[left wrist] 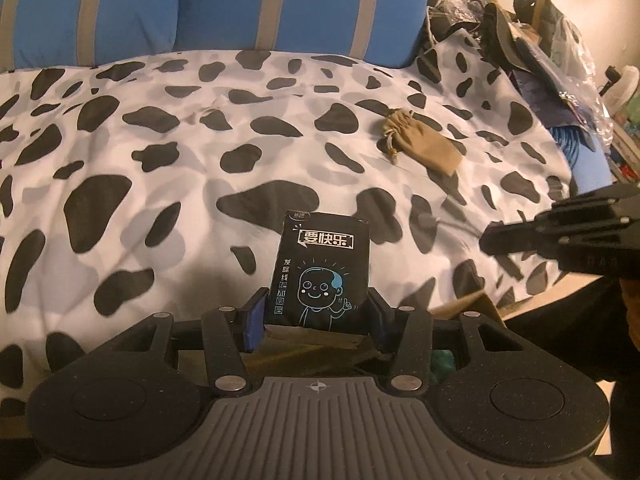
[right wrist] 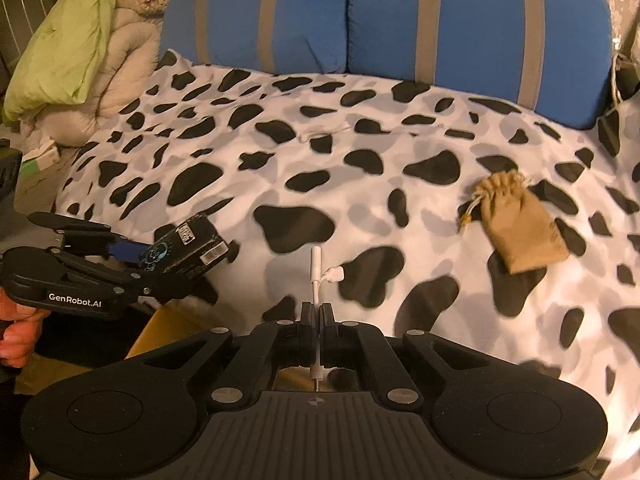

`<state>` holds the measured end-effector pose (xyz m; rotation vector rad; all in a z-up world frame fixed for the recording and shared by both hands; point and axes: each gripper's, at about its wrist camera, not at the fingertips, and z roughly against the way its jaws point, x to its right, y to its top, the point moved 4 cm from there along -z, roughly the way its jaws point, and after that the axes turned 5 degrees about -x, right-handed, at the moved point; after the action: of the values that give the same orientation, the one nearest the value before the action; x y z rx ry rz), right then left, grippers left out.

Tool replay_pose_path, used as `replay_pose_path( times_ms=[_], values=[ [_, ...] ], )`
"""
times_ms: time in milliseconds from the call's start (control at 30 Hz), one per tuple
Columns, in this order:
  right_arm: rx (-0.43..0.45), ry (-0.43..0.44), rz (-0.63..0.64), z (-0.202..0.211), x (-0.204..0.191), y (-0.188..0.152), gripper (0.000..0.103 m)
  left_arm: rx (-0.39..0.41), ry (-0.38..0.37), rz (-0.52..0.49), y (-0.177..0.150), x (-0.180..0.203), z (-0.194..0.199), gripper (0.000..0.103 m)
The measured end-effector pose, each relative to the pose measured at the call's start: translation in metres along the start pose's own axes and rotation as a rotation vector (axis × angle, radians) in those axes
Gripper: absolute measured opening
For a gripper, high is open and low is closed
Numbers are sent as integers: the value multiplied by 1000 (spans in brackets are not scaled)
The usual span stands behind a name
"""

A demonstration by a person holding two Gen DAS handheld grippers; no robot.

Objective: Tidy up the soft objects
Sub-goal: 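Carry the black tissue pack and white cable with both grippers to the box, then open the left gripper to drop the tissue pack while the right drops the cable into the box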

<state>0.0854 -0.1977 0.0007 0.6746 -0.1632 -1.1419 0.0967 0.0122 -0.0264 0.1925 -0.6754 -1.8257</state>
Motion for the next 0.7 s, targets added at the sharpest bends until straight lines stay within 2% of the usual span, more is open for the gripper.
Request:
replay_pose_path(
  times_ms=[167, 533, 700],
  values=[
    [-36, 12, 8, -1, -12, -15, 4, -22, 3, 33, -14, 3, 4, 48],
    [-125, 15, 51, -5, -43, -43, 4, -138, 6, 38, -47, 16, -3, 48],
    [-184, 30, 52, -9, -50, -54, 4, -244, 14, 43, -58, 16, -16, 49]
  ],
)
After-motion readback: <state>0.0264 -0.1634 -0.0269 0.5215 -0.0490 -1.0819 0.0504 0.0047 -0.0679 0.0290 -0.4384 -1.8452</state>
